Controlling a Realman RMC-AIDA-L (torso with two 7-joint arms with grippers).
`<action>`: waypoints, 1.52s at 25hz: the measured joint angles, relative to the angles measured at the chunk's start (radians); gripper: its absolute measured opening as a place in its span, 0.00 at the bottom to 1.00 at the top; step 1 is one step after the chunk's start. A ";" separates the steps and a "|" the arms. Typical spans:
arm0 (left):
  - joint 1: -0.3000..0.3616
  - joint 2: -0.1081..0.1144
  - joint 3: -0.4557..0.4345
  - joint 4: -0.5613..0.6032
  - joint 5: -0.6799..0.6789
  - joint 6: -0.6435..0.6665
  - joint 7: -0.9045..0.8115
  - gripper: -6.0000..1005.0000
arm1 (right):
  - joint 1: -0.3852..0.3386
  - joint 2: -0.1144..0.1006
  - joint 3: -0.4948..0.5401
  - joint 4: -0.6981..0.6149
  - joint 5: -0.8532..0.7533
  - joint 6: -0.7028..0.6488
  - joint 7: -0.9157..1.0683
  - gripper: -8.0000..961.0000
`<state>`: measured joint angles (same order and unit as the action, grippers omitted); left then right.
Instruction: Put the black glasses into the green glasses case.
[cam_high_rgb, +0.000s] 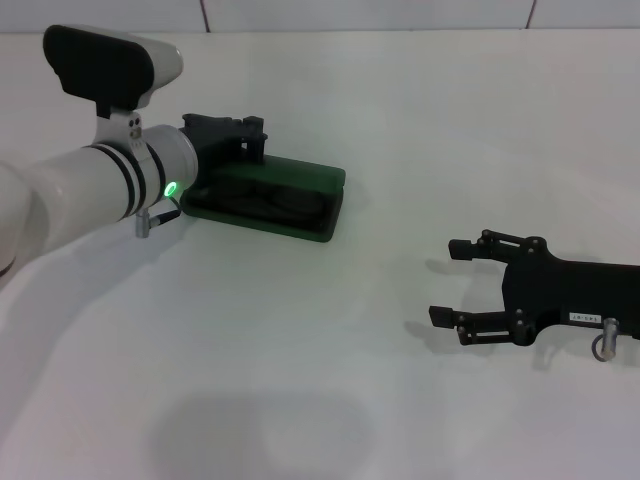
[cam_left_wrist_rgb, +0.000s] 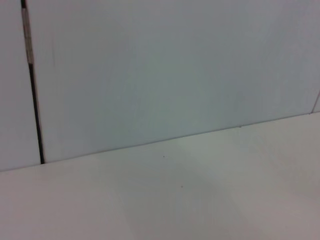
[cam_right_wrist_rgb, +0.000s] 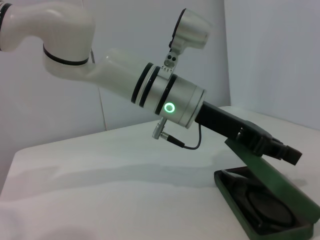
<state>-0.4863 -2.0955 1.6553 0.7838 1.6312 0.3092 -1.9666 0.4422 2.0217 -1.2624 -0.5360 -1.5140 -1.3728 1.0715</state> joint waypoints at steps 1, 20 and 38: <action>0.002 0.000 0.000 0.000 0.000 0.000 0.003 0.06 | 0.000 0.000 0.000 0.000 0.000 0.000 0.000 0.92; 0.028 -0.004 0.000 -0.011 -0.026 -0.002 0.045 0.06 | 0.010 0.000 0.000 0.004 0.001 0.000 0.007 0.92; -0.046 0.022 -0.538 -0.089 -0.153 0.841 0.238 0.06 | 0.009 0.000 0.001 0.004 0.002 -0.005 0.008 0.92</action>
<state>-0.5324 -2.0731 1.1170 0.6953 1.4778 1.1497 -1.7288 0.4509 2.0218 -1.2610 -0.5323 -1.5123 -1.3780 1.0799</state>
